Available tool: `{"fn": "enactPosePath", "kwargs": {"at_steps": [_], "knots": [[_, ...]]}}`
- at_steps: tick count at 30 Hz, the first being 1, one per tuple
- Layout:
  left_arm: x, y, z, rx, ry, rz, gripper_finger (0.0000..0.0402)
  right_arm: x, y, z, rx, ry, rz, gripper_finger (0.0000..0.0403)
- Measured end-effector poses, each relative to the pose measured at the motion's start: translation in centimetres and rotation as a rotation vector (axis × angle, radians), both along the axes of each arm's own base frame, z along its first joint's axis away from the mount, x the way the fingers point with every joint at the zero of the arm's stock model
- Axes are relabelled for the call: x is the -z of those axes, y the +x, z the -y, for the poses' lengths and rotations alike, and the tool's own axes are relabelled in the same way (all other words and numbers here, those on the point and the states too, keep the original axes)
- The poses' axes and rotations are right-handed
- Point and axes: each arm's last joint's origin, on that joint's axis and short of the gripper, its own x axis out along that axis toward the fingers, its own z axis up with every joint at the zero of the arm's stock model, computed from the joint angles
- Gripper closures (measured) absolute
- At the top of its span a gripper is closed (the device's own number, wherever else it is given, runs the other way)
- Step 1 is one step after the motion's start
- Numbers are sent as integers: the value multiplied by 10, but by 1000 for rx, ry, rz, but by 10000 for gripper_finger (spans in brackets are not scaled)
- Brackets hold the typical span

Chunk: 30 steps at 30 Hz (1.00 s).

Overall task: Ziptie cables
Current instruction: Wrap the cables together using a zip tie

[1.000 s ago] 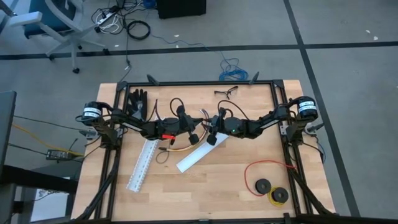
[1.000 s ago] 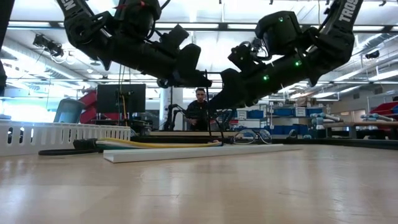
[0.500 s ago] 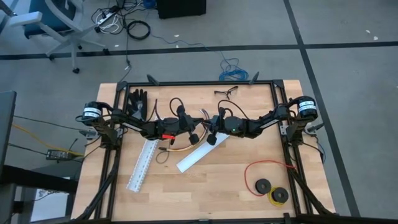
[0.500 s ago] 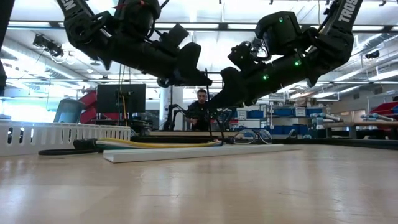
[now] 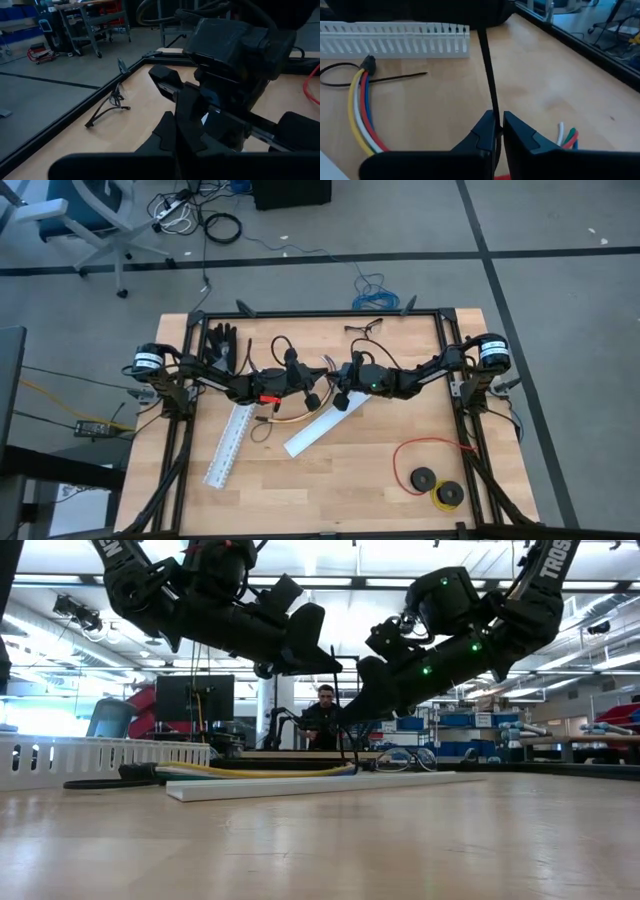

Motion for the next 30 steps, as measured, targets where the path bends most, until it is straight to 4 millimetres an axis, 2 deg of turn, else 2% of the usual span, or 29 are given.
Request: {"fn": "enactPosePath", "kwargs": {"at_steps": [17,30], "knots": [[-10,0,-1,-49,77,65,401,20,-9,-1,-74,115,-202,382],[-12,-4,-6,-267,154,40,401,26,-12,-3,-119,144,-279,382]]}}
